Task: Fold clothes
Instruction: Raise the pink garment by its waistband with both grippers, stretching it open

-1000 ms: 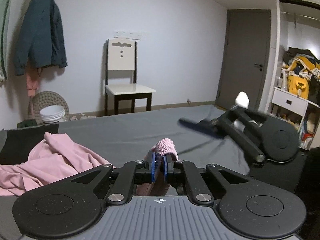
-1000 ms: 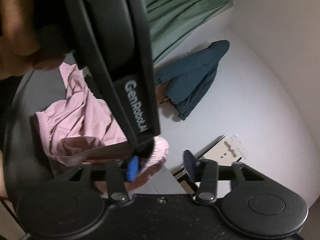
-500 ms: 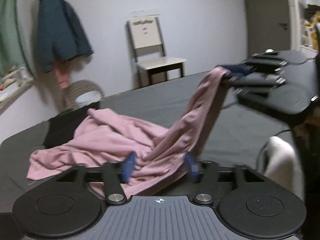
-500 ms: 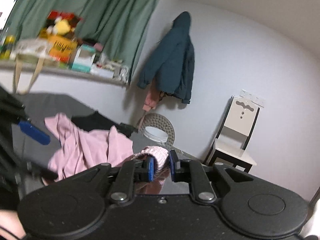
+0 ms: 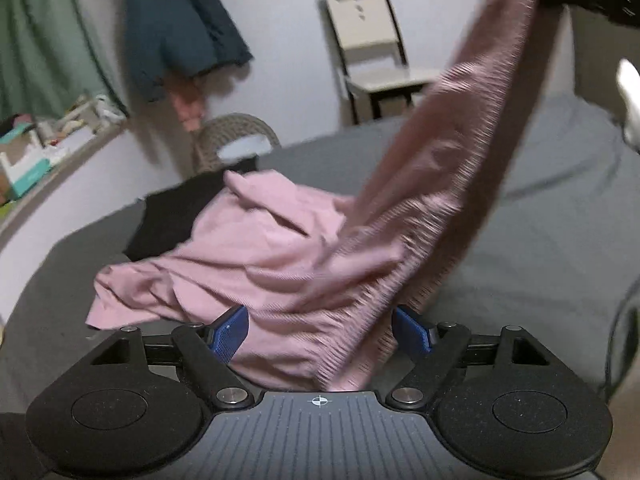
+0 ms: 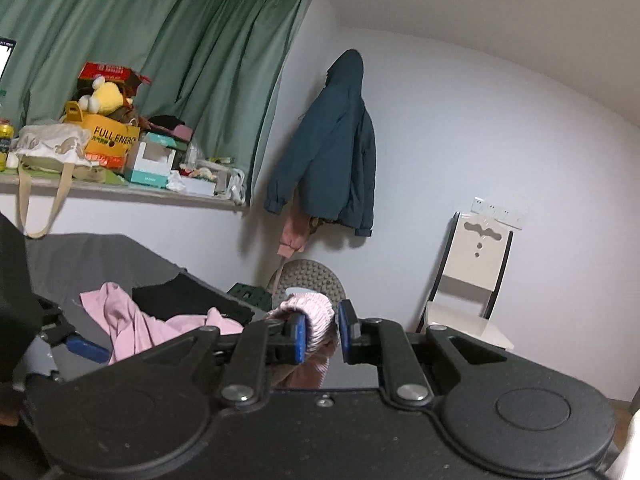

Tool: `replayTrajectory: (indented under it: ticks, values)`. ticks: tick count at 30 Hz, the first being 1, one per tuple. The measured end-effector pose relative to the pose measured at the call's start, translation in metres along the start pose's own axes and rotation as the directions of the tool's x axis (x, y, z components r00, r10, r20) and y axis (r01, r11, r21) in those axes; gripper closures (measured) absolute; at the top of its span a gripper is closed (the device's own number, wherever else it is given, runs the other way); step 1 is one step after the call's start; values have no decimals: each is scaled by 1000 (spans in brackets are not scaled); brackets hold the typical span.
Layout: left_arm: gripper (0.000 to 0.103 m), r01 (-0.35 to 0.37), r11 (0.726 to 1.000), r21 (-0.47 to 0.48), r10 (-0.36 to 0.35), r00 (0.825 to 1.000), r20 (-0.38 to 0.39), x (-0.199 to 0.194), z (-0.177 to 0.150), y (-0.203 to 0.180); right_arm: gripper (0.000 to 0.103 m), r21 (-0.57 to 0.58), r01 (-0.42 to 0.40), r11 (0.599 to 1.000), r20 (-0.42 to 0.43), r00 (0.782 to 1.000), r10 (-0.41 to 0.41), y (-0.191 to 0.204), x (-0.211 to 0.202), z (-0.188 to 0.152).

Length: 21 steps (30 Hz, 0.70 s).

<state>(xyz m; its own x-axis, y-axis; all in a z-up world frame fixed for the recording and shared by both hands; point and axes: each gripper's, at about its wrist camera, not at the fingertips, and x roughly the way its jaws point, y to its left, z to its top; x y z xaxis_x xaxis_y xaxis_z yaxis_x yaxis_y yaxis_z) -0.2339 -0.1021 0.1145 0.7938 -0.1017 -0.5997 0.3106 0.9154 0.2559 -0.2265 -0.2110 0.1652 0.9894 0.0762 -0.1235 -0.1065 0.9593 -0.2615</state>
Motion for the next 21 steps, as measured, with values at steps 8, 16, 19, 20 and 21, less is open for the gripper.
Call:
replayTrajectory:
  ticks: [8, 16, 19, 20, 21]
  values:
    - [66, 15, 997, -70, -18, 999, -49, 22, 2, 14, 87, 22, 25, 999, 74, 997, -27, -7, -17, 14]
    - [86, 13, 981, -194, -12, 1000, 7, 13, -1, 32, 86, 45, 92, 995, 112, 989, -97, -22, -27, 18]
    - [87, 18, 967, -256, -8, 999, 40, 6, -1, 44, 85, 18, 135, 991, 101, 985, -137, -21, -27, 11]
    - [87, 18, 965, -263, -5, 999, 49, 5, -1, 48, 85, 13, 150, 989, 93, 984, -151, -22, -27, 9]
    - [87, 16, 963, -270, 2, 998, 67, 0, -1, 54, 84, 17, 161, 987, 85, 983, -162, -24, -27, 6]
